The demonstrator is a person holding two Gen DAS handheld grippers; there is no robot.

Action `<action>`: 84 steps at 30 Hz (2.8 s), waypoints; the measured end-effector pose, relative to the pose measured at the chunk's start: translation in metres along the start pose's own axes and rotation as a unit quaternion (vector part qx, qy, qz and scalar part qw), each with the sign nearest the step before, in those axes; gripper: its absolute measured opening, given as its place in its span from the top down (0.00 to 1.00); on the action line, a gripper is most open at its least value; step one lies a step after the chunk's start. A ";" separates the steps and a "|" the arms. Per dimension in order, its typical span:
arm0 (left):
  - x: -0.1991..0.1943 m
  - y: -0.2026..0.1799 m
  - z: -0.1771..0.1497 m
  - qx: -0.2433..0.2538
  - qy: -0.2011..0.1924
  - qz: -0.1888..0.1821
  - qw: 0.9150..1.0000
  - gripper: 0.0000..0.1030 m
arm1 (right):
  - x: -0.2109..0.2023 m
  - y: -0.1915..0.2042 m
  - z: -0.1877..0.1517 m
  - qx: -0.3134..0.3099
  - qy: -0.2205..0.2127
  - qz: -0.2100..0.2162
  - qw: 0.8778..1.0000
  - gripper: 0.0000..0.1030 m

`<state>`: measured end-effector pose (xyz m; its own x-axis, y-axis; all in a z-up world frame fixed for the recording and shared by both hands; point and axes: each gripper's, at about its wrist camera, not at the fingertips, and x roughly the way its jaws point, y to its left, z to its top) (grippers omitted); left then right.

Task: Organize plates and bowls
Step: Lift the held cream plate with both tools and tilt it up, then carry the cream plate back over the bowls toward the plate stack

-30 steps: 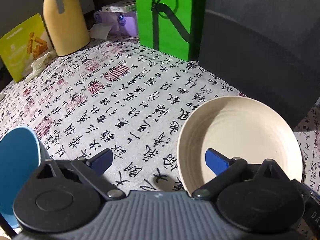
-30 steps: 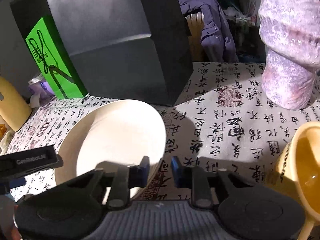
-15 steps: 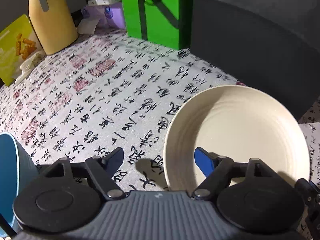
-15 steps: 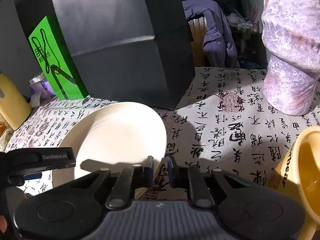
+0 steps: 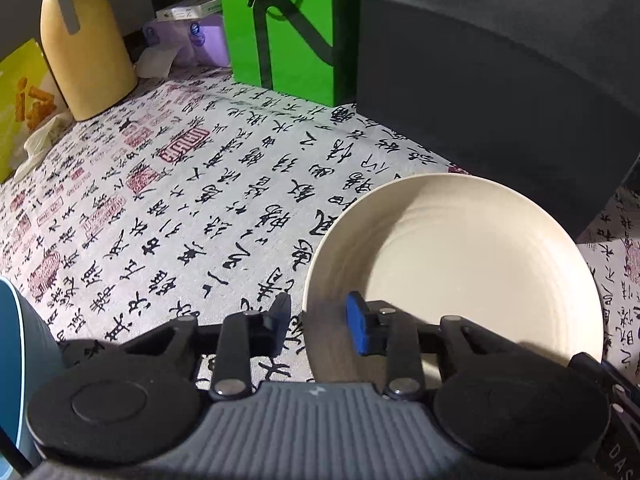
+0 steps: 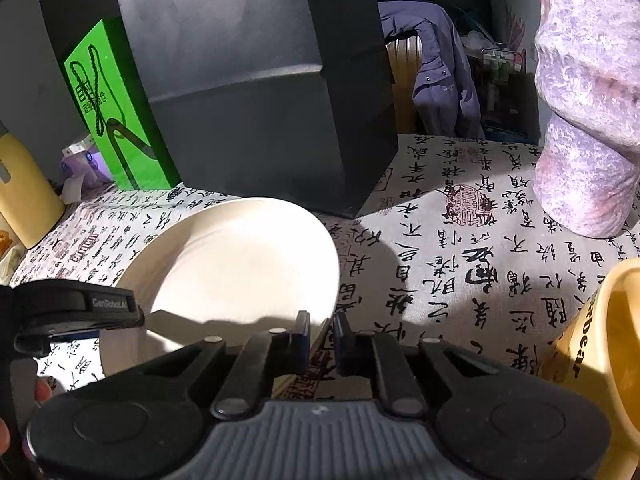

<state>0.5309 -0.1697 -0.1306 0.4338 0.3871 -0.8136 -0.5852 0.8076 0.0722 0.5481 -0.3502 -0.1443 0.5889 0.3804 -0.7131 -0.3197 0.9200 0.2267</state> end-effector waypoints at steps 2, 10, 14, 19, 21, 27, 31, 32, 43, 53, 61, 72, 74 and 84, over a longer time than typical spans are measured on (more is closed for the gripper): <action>0.000 0.000 0.000 0.003 -0.003 0.001 1.000 0.71 | 0.001 0.001 0.000 -0.003 -0.001 -0.001 1.000 0.89; -0.002 -0.003 -0.003 0.018 -0.010 0.000 1.000 0.79 | 0.002 0.003 -0.002 -0.015 -0.006 -0.005 1.000 0.89; -0.003 -0.005 -0.004 0.024 -0.012 0.003 1.000 0.79 | 0.001 0.004 -0.002 -0.020 -0.008 -0.007 1.000 0.89; -0.004 -0.007 -0.004 0.042 -0.017 0.009 0.999 0.79 | 0.001 0.006 -0.003 -0.028 -0.011 -0.010 0.999 0.89; -0.005 -0.008 -0.005 0.045 -0.019 0.011 0.999 0.80 | 0.001 0.006 -0.003 -0.029 -0.011 -0.010 0.999 0.89; -0.005 -0.007 -0.005 0.043 -0.016 0.008 0.999 0.80 | -0.004 0.007 -0.003 -0.029 -0.018 -0.008 0.999 0.89; -0.006 -0.006 -0.004 0.044 -0.016 0.005 0.999 0.80 | -0.007 0.008 -0.002 -0.031 -0.022 -0.007 0.999 0.88; -0.006 -0.006 -0.005 0.045 -0.017 0.004 0.999 0.80 | -0.008 0.008 -0.002 -0.030 -0.024 -0.007 0.999 0.88; -0.023 0.000 0.000 0.048 -0.028 -0.014 0.998 0.80 | -0.019 0.007 0.001 -0.023 -0.045 0.000 0.999 0.89; -0.066 0.020 0.008 0.042 -0.064 -0.060 0.995 0.80 | -0.051 0.006 0.010 -0.004 -0.084 0.014 0.996 0.89; -0.090 0.043 0.013 0.040 -0.079 -0.096 0.991 0.80 | -0.085 0.014 0.012 -0.007 -0.128 0.028 0.991 0.89; -0.121 0.089 0.014 0.018 -0.109 -0.146 0.983 0.80 | -0.116 0.039 0.005 -0.033 -0.167 0.029 0.985 0.88; -0.124 0.097 0.013 0.015 -0.110 -0.155 0.982 0.80 | -0.121 0.046 0.003 -0.041 -0.174 0.029 0.983 0.88; -0.130 0.124 0.011 0.000 -0.112 -0.189 0.976 0.80 | -0.142 0.072 -0.007 -0.057 -0.205 0.022 0.977 0.88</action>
<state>0.4096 -0.1147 -0.0094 0.7574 0.1493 -0.6357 -0.3548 0.9113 -0.2088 0.4359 -0.3388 -0.0312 0.8134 0.4459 -0.3735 -0.4175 0.8947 0.1588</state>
